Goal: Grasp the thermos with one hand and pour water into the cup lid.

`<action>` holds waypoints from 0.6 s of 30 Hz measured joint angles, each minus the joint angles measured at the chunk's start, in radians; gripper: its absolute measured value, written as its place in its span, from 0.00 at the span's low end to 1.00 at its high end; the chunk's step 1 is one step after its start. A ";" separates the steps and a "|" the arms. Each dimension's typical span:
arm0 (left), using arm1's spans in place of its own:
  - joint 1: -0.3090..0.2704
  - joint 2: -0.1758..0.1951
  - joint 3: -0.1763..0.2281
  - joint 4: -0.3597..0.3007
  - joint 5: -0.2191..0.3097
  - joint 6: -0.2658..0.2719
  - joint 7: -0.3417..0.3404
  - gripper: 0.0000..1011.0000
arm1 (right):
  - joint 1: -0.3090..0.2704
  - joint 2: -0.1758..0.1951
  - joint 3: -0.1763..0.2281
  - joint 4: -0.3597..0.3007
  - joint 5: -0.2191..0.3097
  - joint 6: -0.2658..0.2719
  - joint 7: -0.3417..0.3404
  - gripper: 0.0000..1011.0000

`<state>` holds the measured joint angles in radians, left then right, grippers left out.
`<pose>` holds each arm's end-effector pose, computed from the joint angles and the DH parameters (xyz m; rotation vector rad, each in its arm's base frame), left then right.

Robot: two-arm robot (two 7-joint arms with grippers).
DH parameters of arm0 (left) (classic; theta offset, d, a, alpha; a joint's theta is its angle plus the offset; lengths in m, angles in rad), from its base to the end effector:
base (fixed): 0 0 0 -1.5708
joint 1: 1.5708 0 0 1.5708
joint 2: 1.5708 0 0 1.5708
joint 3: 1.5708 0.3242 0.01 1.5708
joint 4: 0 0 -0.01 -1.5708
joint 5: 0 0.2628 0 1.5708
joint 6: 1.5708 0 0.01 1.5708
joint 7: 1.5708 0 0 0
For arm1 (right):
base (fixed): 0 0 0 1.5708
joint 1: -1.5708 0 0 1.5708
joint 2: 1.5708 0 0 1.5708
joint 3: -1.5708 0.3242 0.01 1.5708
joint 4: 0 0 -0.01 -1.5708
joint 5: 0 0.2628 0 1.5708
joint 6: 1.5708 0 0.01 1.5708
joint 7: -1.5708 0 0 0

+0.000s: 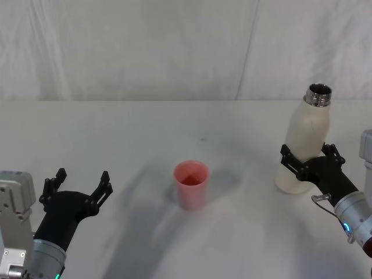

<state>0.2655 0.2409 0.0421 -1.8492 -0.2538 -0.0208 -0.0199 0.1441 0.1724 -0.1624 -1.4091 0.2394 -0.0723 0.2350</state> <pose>0.1985 0.0505 -0.3171 -0.0380 0.0141 1.4461 0.3257 -0.0207 -0.3361 0.0573 0.0114 -1.2081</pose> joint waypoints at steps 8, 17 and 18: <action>0.000 0.000 0.000 0.000 0.000 0.000 0.000 0.99 | 0.006 0.002 0.000 0.019 -0.003 -0.016 -0.002 0.94; 0.000 0.000 0.000 0.000 0.000 0.000 0.000 0.99 | 0.013 0.000 0.000 0.033 -0.004 -0.026 -0.001 0.94; 0.000 0.000 0.000 0.000 0.000 0.000 0.000 0.99 | 0.014 0.000 0.000 0.035 -0.004 -0.027 0.000 0.94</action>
<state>0.2655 0.2410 0.0421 -1.8492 -0.2538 -0.0208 -0.0199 0.1577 0.1727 -0.1628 -1.3743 0.2352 -0.0997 0.2348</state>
